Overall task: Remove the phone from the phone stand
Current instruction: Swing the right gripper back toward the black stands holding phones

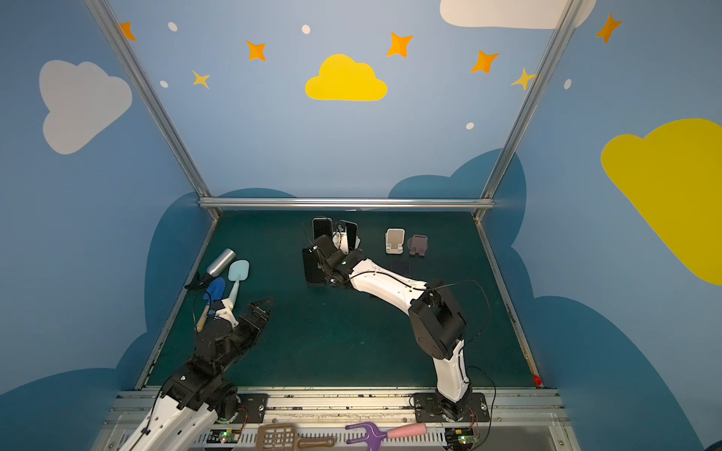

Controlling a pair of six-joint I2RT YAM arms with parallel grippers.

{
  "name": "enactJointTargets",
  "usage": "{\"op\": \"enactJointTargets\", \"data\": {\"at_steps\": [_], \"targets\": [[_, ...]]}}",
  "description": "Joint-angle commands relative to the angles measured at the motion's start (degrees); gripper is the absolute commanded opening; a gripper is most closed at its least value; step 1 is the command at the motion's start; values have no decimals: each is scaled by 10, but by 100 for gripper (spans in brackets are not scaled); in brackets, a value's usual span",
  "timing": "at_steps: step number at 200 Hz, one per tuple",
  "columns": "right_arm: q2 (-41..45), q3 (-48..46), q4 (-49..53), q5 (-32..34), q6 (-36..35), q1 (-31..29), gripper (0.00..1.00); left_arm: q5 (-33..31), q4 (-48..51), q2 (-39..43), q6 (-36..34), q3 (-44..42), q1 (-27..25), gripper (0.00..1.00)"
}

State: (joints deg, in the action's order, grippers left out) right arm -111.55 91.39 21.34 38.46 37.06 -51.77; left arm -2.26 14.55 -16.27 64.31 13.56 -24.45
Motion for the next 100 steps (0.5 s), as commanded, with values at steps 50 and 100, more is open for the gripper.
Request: {"op": "enactJointTargets", "data": {"at_steps": [50, 100], "targets": [[-40, 50, 28, -70, 2, 39, 93, -6, 4, -12, -8, 7, -1, 100], [-62, 61, 29, -70, 9, 48, 93, -10, 7, -10, -9, 8, -2, 100]]}}
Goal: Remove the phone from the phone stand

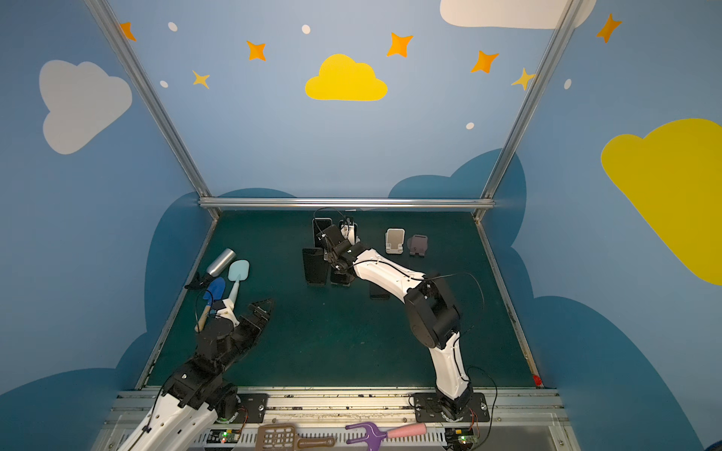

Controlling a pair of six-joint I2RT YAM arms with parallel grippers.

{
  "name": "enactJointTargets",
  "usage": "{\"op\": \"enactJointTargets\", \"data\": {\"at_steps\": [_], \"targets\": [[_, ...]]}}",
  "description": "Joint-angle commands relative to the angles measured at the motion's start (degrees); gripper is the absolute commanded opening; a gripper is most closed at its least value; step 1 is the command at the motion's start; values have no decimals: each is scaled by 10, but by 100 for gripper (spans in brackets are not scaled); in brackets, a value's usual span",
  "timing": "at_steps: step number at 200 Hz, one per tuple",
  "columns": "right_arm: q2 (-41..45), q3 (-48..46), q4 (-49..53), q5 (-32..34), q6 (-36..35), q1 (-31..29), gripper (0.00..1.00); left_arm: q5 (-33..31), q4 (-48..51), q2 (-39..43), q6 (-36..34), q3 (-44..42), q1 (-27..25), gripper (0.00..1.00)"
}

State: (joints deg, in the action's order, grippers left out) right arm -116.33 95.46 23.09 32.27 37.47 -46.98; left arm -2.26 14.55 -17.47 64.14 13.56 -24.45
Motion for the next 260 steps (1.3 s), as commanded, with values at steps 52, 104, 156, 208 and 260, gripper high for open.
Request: {"op": "enactJointTargets", "data": {"at_steps": [52, 104, 156, 208, 260], "targets": [[-37, 28, 4, -19, 8, 1, 93, -14, 13, 12, -10, 8, -1, 100], [-45, 23, -1, 11, 30, -1, 92, -16, 14, 15, -10, 4, -1, 100], [-61, 35, -18, 15, 41, -2, 87, -18, 20, 10, -17, 14, -1, 100], [-60, 31, -16, 28, 46, -5, 81, -18, 21, 17, -11, 10, -1, 100], [-64, 29, -26, 20, 50, -5, 80, -18, 19, 14, -12, 12, -1, 100]]}}
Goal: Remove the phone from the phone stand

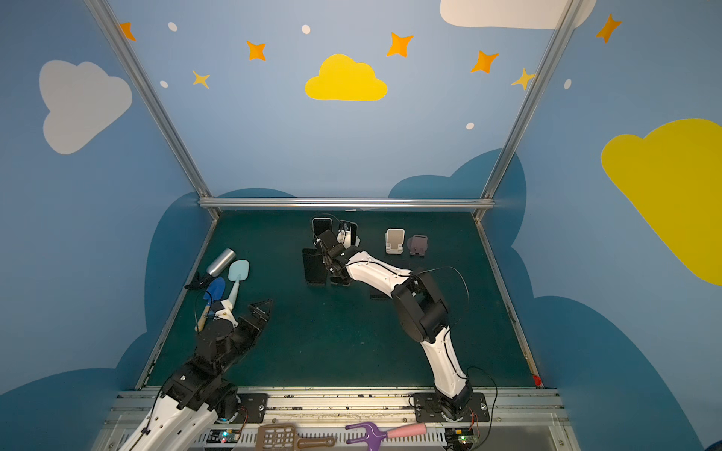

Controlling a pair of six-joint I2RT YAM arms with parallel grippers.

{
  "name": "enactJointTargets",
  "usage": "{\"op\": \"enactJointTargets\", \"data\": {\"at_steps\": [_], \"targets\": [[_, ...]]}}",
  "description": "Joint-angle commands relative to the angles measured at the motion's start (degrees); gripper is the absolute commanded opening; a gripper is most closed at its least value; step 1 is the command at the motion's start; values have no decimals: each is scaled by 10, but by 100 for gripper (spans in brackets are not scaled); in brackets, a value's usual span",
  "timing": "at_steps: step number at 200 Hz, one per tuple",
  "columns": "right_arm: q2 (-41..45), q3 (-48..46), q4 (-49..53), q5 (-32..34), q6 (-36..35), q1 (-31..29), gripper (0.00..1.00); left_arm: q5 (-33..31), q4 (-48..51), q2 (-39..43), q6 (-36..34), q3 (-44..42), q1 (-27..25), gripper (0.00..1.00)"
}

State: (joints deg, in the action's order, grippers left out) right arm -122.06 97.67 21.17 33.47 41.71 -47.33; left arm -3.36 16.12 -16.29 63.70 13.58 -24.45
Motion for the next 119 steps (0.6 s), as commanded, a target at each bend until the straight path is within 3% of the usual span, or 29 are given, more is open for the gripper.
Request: {"op": "enactJointTargets", "data": {"at_steps": [1, 35, 119], "targets": [[-7, 7, -7, 7, 7, -2, 80, -7, 3, 2, -8, 12, -1, 100], [-15, 14, -3, 4, 12, -2, 83, -7, 1, 1, -7, 9, -1, 100], [5, -9, -28, -4, 1, -1, 67, 0, -11, -17, -8, 13, -1, 100]]}}
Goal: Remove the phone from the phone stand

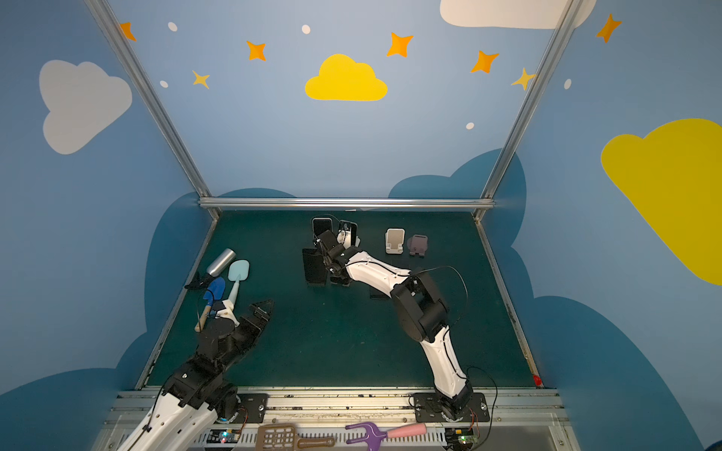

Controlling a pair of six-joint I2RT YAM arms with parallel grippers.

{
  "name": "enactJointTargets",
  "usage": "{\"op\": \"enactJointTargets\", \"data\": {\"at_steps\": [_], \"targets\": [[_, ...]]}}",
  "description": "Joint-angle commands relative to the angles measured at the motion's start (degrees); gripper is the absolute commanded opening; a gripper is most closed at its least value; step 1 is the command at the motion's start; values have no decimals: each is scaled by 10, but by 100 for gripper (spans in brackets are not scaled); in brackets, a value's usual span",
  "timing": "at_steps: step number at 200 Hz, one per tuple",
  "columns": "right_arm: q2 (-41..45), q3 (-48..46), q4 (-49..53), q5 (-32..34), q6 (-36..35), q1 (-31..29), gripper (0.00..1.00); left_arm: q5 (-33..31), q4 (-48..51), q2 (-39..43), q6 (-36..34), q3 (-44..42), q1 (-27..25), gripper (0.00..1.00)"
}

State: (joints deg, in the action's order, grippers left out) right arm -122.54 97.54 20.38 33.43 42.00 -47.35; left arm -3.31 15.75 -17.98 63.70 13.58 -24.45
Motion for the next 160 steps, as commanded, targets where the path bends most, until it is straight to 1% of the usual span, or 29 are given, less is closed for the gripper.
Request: {"op": "enactJointTargets", "data": {"at_steps": [1, 47, 87, 160], "targets": [[10, -8, -20, -4, -2, -1, 67, 0, -7, 0, -8, 13, -1, 100], [29, -22, -40, -13, -19, -2, 63, 1, -5, 2, -7, 14, -2, 100], [55, -52, -66, -17, -36, -5, 62, 1, -10, 2, -2, 11, -2, 100], [78, -74, -78, -17, -68, -7, 61, 17, -46, -43, 8, 3, -2, 100]]}}
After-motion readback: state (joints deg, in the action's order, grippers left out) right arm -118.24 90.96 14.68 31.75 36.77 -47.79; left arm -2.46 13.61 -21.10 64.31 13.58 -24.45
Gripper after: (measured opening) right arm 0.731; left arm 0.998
